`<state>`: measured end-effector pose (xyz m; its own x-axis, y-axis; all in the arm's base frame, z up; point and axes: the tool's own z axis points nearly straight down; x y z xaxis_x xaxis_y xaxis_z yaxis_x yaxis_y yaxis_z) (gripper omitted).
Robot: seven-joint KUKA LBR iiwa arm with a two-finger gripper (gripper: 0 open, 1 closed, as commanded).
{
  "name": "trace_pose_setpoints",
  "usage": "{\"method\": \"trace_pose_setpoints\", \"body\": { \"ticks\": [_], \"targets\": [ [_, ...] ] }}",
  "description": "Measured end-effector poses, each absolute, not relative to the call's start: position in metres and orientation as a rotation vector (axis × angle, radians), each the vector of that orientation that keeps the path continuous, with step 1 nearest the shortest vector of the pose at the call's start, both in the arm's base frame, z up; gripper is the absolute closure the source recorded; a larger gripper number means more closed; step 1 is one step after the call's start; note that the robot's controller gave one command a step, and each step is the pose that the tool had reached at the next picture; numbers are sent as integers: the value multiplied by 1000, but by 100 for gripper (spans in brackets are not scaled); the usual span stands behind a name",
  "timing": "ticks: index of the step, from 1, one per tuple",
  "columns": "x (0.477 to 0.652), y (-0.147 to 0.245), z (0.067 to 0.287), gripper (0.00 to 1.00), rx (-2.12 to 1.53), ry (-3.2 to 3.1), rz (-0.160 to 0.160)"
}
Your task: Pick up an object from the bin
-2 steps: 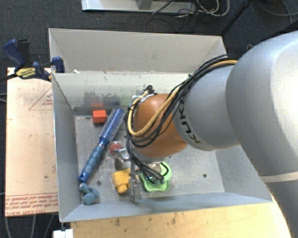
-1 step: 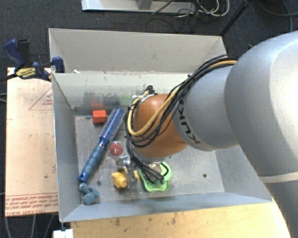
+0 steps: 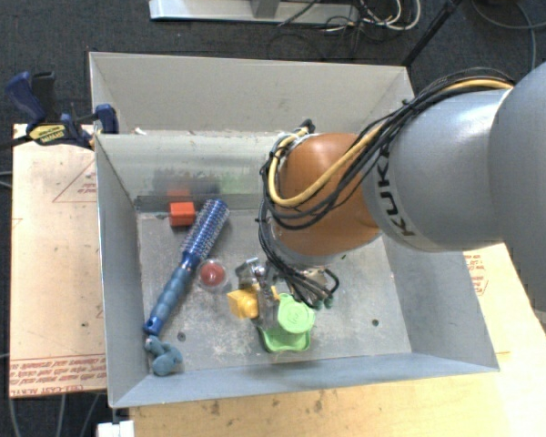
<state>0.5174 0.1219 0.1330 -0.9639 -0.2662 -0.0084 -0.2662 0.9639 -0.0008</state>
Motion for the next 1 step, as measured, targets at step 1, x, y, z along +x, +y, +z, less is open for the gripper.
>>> {"method": "trace_pose_setpoints", "body": {
  "ticks": [1],
  "targets": [
    [538,131,265,100,-340,3110,4]
  ]
}}
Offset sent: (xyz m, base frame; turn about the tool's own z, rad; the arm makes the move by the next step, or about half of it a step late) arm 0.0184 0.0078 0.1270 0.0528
